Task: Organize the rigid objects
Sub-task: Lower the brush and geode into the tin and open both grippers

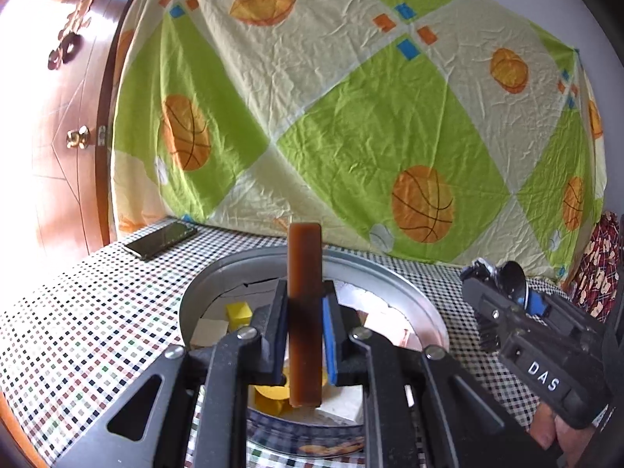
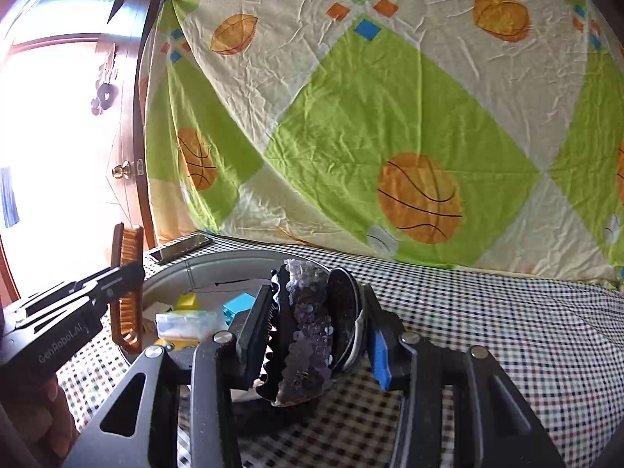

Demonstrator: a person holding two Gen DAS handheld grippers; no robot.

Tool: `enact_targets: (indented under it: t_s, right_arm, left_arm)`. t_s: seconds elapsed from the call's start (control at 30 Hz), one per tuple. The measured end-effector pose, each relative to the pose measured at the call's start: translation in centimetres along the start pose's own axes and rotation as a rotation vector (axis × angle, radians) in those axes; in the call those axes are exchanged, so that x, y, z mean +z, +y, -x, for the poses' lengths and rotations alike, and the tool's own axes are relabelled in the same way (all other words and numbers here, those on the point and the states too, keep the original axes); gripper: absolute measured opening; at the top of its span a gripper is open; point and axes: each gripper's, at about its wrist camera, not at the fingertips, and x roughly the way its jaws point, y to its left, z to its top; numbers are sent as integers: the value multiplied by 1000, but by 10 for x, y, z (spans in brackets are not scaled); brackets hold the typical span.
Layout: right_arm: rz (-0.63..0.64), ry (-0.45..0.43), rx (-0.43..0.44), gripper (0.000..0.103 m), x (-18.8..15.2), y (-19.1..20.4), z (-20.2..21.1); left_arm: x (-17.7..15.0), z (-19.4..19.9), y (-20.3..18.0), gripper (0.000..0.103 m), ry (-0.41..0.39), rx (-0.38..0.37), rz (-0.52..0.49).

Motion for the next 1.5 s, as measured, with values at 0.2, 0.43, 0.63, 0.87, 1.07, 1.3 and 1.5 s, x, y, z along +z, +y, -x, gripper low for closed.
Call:
enact_targets:
  t_s: [0.2, 0.43, 0.63, 0.87, 1.07, 1.3, 1.5]
  right_arm:
    - [16, 98, 38, 46, 6, 16, -42]
    - [28, 228, 56, 50, -5, 20, -81]
    - [-2, 204, 67, 72, -7, 13, -70]
    - [-34, 160, 42, 74, -4, 5, -46]
    - [-32, 117, 54, 75, 5, 7, -25]
    - [-16, 80, 71, 76, 10, 15, -6]
    - [-13, 71, 77, 76, 8, 14, 1]
  left_arm:
    - [9, -28, 13, 13, 97, -11, 11]
    - [1, -61, 14, 15, 227, -19, -20]
    - [-1, -55, 17, 69, 207, 16, -15]
    - [7, -30, 17, 92, 157, 58, -35]
    - [14, -13, 19, 95, 132, 92, -41]
    - [17, -7, 19, 95, 129, 120, -56]
    - [16, -4, 14, 95, 125, 125, -68]
